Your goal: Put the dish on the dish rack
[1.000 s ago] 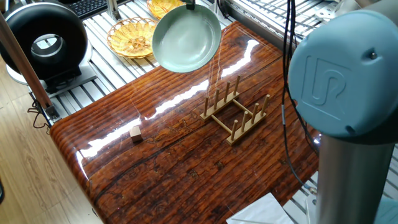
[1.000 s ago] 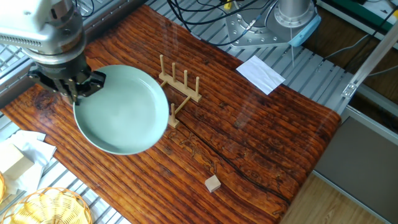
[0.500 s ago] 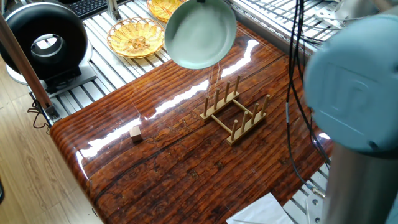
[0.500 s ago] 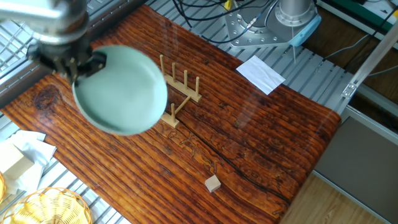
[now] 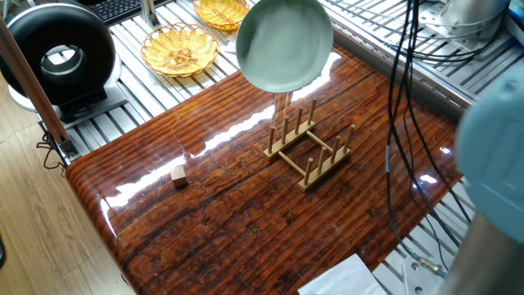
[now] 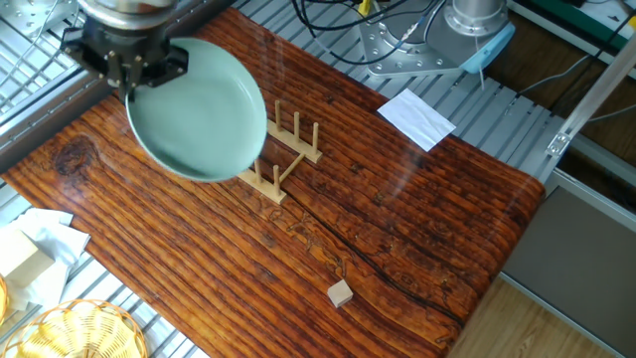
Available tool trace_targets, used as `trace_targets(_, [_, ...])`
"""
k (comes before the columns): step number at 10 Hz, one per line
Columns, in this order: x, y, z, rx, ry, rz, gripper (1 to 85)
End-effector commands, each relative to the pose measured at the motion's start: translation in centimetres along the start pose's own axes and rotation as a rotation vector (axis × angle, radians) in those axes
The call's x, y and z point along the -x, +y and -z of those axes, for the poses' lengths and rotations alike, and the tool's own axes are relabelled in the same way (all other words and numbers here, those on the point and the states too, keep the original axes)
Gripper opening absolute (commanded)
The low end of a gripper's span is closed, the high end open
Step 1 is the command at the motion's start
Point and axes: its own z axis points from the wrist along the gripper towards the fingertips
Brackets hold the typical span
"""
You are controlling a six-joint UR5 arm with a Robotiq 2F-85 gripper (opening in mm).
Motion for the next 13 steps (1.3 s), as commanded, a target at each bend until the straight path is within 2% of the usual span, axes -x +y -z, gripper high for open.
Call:
trace_targets(1, [-0.5,1.5,-0.8,-0.020,-0.015,-0.021,1.0])
trace_targets(3, [-0.8,2.8,-1.5,-0.027,-0.014,-0.035,1.0])
trace_targets(5, [-1.2,3.6,-1.8,-0.005,-0.023,-0.045,1.0])
trace_targets(9, [-1.4,4.3,-2.8,-0.029,-0.034,-0.066,1.0])
trace_targets(12, [-1.7,3.8,-2.8,-0.030,-0.003,-0.009,1.0])
trace_targets(13, [-1.8,4.2,-2.8,-0.014,0.000,0.012,1.0])
